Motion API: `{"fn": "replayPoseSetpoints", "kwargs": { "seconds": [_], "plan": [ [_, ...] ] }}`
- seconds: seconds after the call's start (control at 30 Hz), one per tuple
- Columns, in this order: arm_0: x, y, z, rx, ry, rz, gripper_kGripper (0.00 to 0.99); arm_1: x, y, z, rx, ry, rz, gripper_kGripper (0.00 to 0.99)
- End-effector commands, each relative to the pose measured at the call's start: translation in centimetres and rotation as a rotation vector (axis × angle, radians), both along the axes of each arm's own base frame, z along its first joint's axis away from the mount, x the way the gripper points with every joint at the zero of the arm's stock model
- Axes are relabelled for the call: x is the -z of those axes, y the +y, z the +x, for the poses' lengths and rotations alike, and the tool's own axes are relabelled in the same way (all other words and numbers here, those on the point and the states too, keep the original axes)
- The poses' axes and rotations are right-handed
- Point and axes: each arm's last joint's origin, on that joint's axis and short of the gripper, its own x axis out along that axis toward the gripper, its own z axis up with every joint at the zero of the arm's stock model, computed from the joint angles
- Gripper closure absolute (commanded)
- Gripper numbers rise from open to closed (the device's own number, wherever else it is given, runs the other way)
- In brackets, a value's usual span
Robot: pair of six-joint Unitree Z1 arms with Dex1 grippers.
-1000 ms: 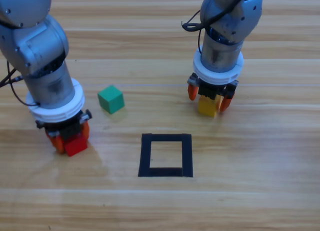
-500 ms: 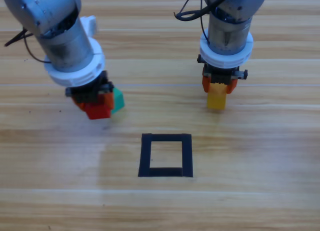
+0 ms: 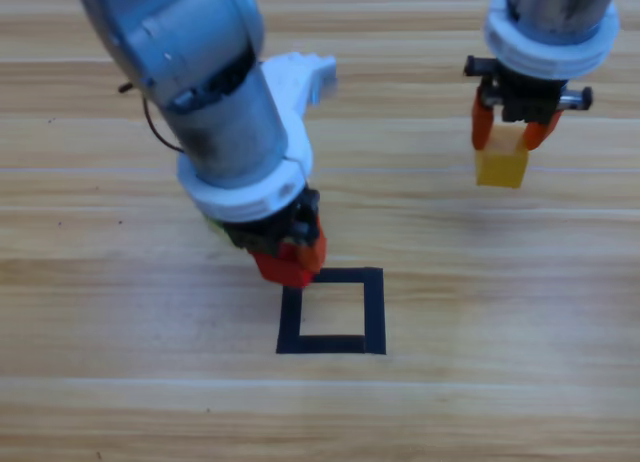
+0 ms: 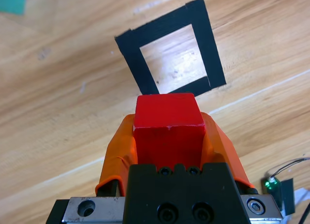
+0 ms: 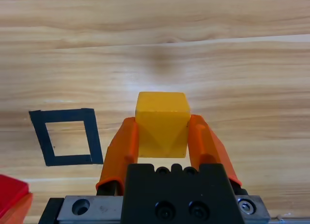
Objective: Stack the blocks in the rectangular block: red at the bottom, yellow in the middle, green on top
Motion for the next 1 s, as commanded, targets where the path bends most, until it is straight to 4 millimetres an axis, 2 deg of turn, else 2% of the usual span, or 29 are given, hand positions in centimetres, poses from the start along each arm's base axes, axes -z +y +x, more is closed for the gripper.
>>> {"fn": "replayPoseSetpoints", "kwargs": {
  "seconds": [0.03,0.23,0.53,0.73,1.0],
  "plan": [
    [3.6,-3.0,0.4,-0.103,0.074,0.08,0.95,0.5,-2.6,1.1,0.031,0.053,-0.003,0.895],
    [4.8,-5.2,1.3,-0.25,0.108,0.114,0.947,1.3,-2.6,1.5,0.019,0.06,-0.014,0.895],
    [6.6,-6.4,1.9,-0.367,0.116,0.13,0.947,1.6,-2.5,1.8,0.016,0.06,-0.013,0.893],
    [7.6,-7.3,2.5,-0.382,0.116,0.128,0.936,2.0,-2.4,2.2,0.019,0.063,-0.015,0.893],
    [8.5,-7.6,2.4,-0.377,0.123,0.142,0.933,2.4,-2.6,2.7,0.022,0.067,-0.019,0.893]
  ]
}}
